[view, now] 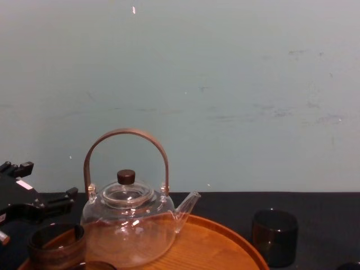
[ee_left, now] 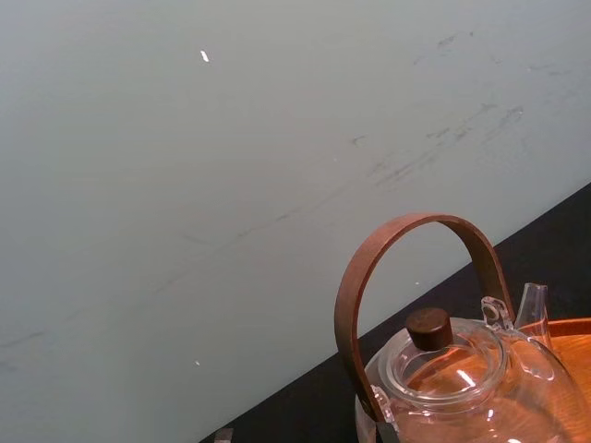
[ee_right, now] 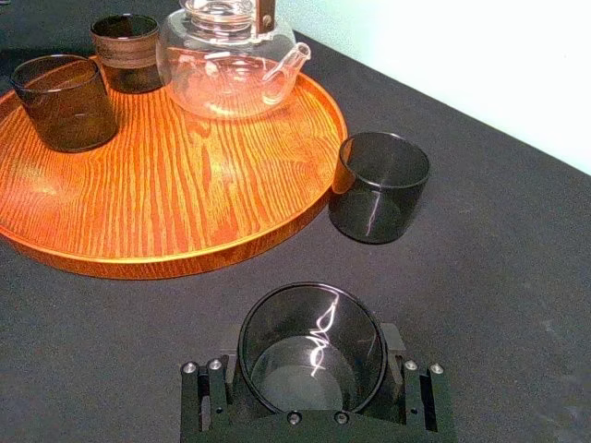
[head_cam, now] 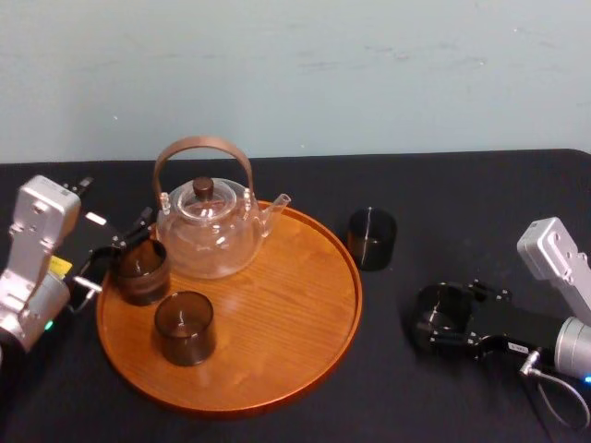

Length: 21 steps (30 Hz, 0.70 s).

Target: Pick up the glass from the table and place it on the tray.

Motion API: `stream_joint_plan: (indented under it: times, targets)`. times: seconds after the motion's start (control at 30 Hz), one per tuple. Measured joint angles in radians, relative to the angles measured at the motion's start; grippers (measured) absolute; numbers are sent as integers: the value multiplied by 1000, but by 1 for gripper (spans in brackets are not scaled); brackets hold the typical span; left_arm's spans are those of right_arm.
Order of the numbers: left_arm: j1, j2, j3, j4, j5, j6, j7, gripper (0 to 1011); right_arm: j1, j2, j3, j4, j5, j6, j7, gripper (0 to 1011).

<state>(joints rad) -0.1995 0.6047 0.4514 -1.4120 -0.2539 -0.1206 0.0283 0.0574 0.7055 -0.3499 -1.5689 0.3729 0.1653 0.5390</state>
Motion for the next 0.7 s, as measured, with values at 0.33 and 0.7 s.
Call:
stream_joint_plan:
  times: [0.33, 0.7]
  targets:
    - [0, 0, 0, 0, 0, 0, 0, 1002, 0, 6, 13, -14, 23, -13, 12, 908]
    - [0, 0, 0, 0, 0, 0, 0, 1001, 61, -4, -4, -27, 38, -45, 47, 908]
